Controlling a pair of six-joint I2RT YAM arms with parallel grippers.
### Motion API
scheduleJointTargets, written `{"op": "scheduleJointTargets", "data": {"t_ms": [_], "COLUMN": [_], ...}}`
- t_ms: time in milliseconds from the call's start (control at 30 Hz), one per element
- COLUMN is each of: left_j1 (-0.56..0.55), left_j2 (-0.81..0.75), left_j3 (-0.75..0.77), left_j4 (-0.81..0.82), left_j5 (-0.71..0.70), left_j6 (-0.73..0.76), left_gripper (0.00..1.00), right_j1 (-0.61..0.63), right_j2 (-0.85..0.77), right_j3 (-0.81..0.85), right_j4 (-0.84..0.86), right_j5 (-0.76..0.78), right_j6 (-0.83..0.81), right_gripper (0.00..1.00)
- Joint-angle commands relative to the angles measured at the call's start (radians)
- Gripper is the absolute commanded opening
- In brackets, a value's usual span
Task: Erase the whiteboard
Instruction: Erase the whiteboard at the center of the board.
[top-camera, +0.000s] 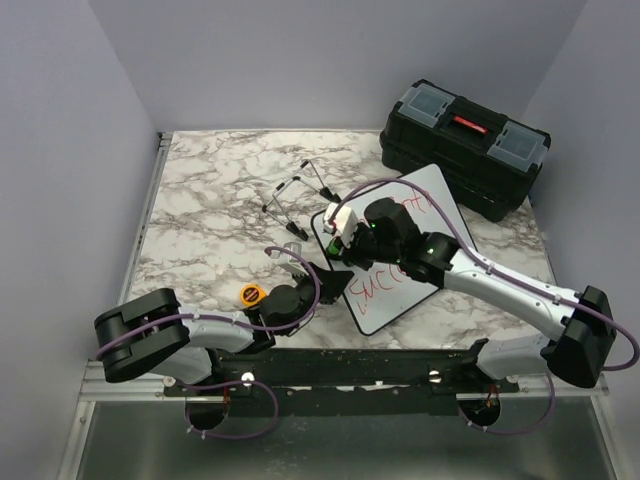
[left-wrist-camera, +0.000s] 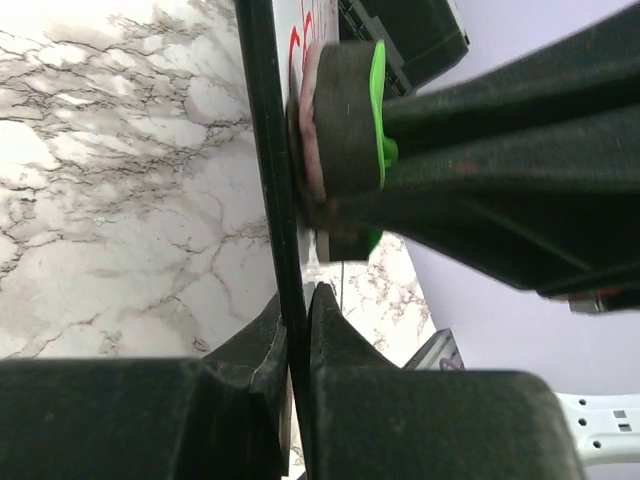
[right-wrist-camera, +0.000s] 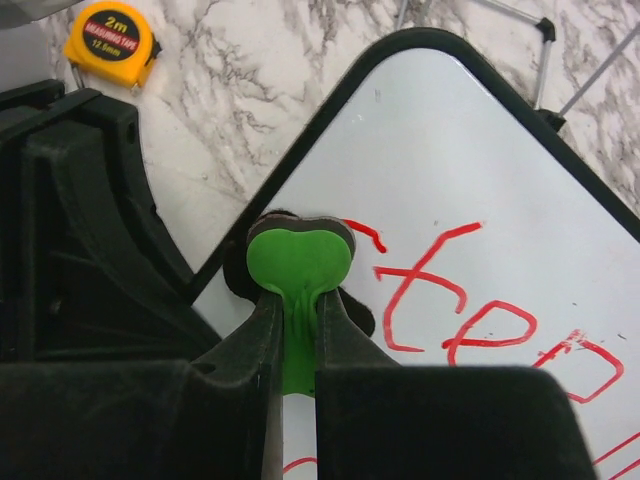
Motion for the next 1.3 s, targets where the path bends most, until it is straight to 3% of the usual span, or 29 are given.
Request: {"op": "scheduleJointTargets", "data": {"t_ms": [0, 133, 233, 333, 433, 600, 833, 967, 1033, 1167, 1267], "left_j1": [-0.041, -0.039, -0.039, -0.04, -0.039, -0.039, -0.039, -0.039, -0.039, -0.04, -0.04], "left_j2": [0.004, 0.022, 0.036, 0.051, 0.05, 0.031, 0.023, 0.018, 0.021, 0.028, 0.026], "left_j3": [0.019, 0.02, 0.025, 0.032, 0.034, 0.022, 0.022, 0.019, 0.02, 0.023, 0.022], "left_j4": [0.123, 0.139, 0.154, 0.16, 0.155, 0.14, 0.141, 0.14, 0.142, 0.146, 0.147], "left_j5": [0.16, 0.171, 0.179, 0.188, 0.183, 0.173, 0.177, 0.174, 0.175, 0.175, 0.174], "left_j6": [0.136, 0.138, 0.137, 0.135, 0.137, 0.135, 0.141, 0.143, 0.143, 0.141, 0.142], "left_gripper": [0.0, 0.0, 0.0, 0.0, 0.0, 0.0, 0.0, 0.0, 0.0, 0.0, 0.0], "right_j1": [-0.077, -0.078, -0.07, -0.058, -0.056, -0.058, -0.06, -0.058, -0.055, -0.053, -0.062], "right_j2": [-0.013, -0.054, -0.041, 0.01, 0.081, 0.05, -0.044, -0.065, -0.046, 0.005, 0.026], "right_j3": [-0.079, -0.121, -0.102, -0.027, 0.081, 0.015, -0.135, -0.144, -0.129, -0.046, 0.004], "right_j4": [0.085, -0.037, -0.031, 0.059, 0.086, 0.154, 0.076, -0.031, -0.014, 0.094, 0.207], "right_j5": [0.038, -0.31, -0.395, -0.323, -0.149, 0.068, 0.022, -0.263, -0.299, -0.177, 0.077], "right_j6": [0.014, -0.133, -0.127, -0.016, 0.083, 0.109, -0.045, -0.115, -0.088, 0.038, 0.173], "right_gripper": [0.01, 0.01, 0.01, 0.01, 0.01, 0.01, 0.01, 0.01, 0.01, 0.01, 0.01]}}
